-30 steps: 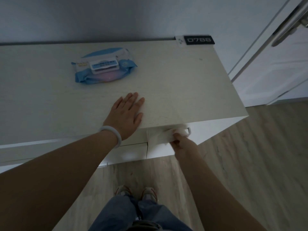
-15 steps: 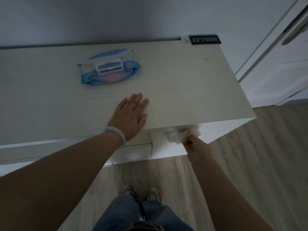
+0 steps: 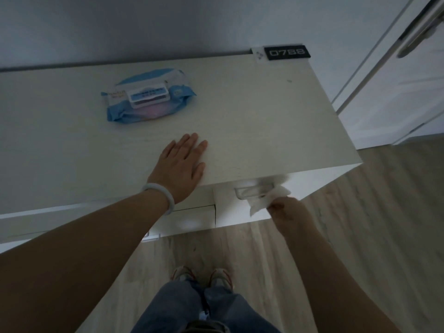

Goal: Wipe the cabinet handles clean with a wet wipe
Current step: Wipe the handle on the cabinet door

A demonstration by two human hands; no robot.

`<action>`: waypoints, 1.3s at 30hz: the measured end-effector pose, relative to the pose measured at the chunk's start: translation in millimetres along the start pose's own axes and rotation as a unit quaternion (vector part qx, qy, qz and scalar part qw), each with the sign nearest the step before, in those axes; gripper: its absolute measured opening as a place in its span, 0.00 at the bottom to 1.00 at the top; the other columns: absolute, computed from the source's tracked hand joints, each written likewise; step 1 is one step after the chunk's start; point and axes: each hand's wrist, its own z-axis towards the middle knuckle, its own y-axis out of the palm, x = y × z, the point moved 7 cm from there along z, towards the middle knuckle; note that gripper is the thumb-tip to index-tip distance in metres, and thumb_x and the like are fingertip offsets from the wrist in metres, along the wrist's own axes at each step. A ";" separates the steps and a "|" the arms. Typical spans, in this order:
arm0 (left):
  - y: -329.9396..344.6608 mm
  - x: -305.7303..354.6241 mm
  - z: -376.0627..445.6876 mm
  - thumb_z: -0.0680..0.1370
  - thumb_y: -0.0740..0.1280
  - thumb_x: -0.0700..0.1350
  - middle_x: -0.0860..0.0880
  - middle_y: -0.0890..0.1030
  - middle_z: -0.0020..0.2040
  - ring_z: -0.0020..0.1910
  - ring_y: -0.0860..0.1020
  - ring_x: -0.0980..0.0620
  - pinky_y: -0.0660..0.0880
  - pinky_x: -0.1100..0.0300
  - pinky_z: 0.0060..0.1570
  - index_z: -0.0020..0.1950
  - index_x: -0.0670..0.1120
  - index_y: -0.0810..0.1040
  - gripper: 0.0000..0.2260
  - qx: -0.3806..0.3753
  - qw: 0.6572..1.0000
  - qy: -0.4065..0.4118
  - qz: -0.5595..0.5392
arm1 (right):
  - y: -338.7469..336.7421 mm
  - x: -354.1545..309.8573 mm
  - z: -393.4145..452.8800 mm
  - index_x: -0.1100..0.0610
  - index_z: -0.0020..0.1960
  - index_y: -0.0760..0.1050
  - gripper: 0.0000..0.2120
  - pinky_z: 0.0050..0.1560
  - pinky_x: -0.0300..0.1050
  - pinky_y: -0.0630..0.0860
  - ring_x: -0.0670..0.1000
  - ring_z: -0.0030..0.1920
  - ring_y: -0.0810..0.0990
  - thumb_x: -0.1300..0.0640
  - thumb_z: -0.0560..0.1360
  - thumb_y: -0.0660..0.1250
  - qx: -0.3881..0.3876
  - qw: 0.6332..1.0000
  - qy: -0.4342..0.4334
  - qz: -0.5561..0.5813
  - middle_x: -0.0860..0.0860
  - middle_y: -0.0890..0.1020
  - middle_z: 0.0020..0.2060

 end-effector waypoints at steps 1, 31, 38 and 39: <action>-0.2 -0.1 -0.1 0.80 0.46 0.55 0.45 0.61 0.77 0.76 0.58 0.47 0.54 0.49 0.75 0.77 0.49 0.60 0.26 0.000 1.000 0.000 -0.001 | -0.5 -7.3 -0.1 0.65 0.42 0.72 0.12 0.37 0.38 0.76 0.50 0.37 0.75 0.77 0.73 0.54 -0.013 1.000 -0.004 0.019 0.61 0.76 0.41; -0.3 -0.1 -0.4 0.80 0.46 0.54 0.45 0.61 0.77 0.76 0.59 0.47 0.54 0.50 0.75 0.76 0.49 0.61 0.26 0.003 1.000 -0.002 0.003 | 13.4 23.0 12.7 0.62 0.49 0.78 0.06 0.56 0.55 0.78 0.52 0.44 0.82 0.61 0.74 0.70 -0.003 0.997 -0.077 -0.019 0.58 0.82 0.50; -0.9 -0.1 -0.1 0.80 0.47 0.54 0.45 0.62 0.77 0.76 0.60 0.47 0.54 0.50 0.74 0.76 0.49 0.61 0.25 0.006 1.000 0.001 0.003 | 41.0 37.2 5.2 0.57 0.54 0.78 0.08 0.55 0.50 0.79 0.50 0.46 0.83 0.63 0.76 0.66 -0.141 0.986 -0.041 0.083 0.52 0.84 0.46; -1.6 0.1 -0.2 0.80 0.47 0.54 0.45 0.62 0.77 0.76 0.59 0.47 0.54 0.50 0.75 0.76 0.49 0.61 0.25 0.007 1.000 0.001 0.002 | 37.3 30.8 9.7 0.56 0.54 0.78 0.08 0.52 0.49 0.79 0.49 0.46 0.83 0.63 0.76 0.65 -0.154 0.983 -0.041 0.094 0.52 0.83 0.46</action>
